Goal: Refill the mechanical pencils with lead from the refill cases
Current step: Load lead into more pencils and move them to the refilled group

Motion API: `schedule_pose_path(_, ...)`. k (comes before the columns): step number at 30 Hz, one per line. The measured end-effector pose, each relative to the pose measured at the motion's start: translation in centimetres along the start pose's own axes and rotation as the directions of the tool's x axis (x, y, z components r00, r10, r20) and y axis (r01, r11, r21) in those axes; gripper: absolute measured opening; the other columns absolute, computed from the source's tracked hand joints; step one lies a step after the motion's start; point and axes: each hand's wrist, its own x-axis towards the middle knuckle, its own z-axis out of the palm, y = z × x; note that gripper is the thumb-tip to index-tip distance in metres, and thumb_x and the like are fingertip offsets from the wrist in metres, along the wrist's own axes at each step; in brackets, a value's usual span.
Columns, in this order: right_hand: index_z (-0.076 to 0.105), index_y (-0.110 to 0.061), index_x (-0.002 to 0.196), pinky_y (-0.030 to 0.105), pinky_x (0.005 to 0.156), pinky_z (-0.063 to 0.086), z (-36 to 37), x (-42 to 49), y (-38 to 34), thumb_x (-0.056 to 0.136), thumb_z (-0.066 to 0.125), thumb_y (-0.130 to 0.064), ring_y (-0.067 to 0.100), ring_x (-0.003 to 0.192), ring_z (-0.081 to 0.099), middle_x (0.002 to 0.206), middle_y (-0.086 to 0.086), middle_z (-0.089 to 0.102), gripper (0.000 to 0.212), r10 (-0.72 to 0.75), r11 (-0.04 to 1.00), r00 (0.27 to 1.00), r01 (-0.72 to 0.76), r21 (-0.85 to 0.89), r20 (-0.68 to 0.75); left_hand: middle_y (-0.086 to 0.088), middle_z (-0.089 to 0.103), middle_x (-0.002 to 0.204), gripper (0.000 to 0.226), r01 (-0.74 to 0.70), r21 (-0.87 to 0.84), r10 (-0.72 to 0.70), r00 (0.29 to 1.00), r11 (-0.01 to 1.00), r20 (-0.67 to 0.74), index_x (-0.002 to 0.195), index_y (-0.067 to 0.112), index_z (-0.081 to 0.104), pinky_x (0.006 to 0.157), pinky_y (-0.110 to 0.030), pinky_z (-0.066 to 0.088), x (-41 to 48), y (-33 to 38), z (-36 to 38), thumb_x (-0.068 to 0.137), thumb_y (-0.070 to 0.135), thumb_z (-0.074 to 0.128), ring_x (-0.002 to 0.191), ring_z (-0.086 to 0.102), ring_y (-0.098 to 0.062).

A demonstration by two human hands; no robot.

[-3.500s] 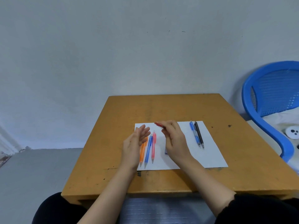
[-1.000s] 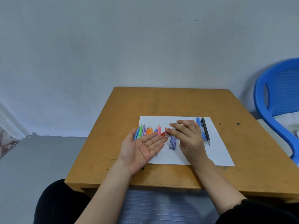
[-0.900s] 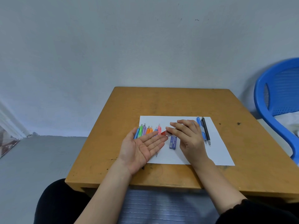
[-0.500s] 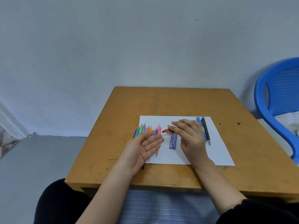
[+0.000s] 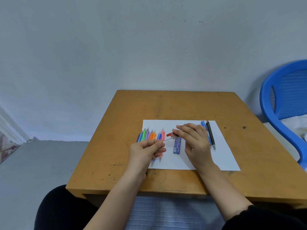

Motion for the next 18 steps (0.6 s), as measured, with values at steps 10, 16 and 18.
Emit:
schedule_pose_path(10,0.071,-0.006,0.107,0.044,0.086,0.05,-0.14,-0.11,-0.04,0.103,0.034,-0.027,0.022,0.106,0.058,0.107,0.006,0.071,0.043,0.155,0.986,0.986,-0.151,0.068,-0.056,-0.008,0.075,0.085,0.011,-0.027,-0.092,0.021,0.998,0.995,-0.066,0.094,0.007,0.071,0.063,-0.02,0.056,-0.12,0.65,-0.7,0.086,0.013,0.068,0.078,0.072,-0.015)
schedule_pose_path(16,0.071,-0.007,0.108,0.044,0.086,0.051,-0.07,-0.25,0.02,0.1,0.04,-0.023,0.024,0.105,0.061,0.108,0.005,0.07,0.036,0.197,0.977,0.979,-0.193,0.087,-0.05,-0.008,0.075,0.086,0.016,-0.069,-0.107,0.059,0.994,0.992,-0.089,0.098,0.005,0.07,0.062,-0.021,0.053,0.04,0.87,-0.59,0.086,0.015,0.068,0.08,0.072,-0.015)
schedule_pose_path(18,0.07,-0.007,0.108,0.042,0.087,0.05,-0.11,-0.25,-0.01,0.097,0.044,-0.02,0.022,0.106,0.059,0.108,0.005,0.07,0.032,0.212,0.974,0.976,-0.207,0.097,-0.051,-0.007,0.075,0.085,0.017,-0.073,-0.11,0.062,0.993,0.991,-0.095,0.097,0.006,0.07,0.062,-0.022,0.053,0.05,0.97,-0.5,0.086,0.018,0.068,0.081,0.072,-0.016)
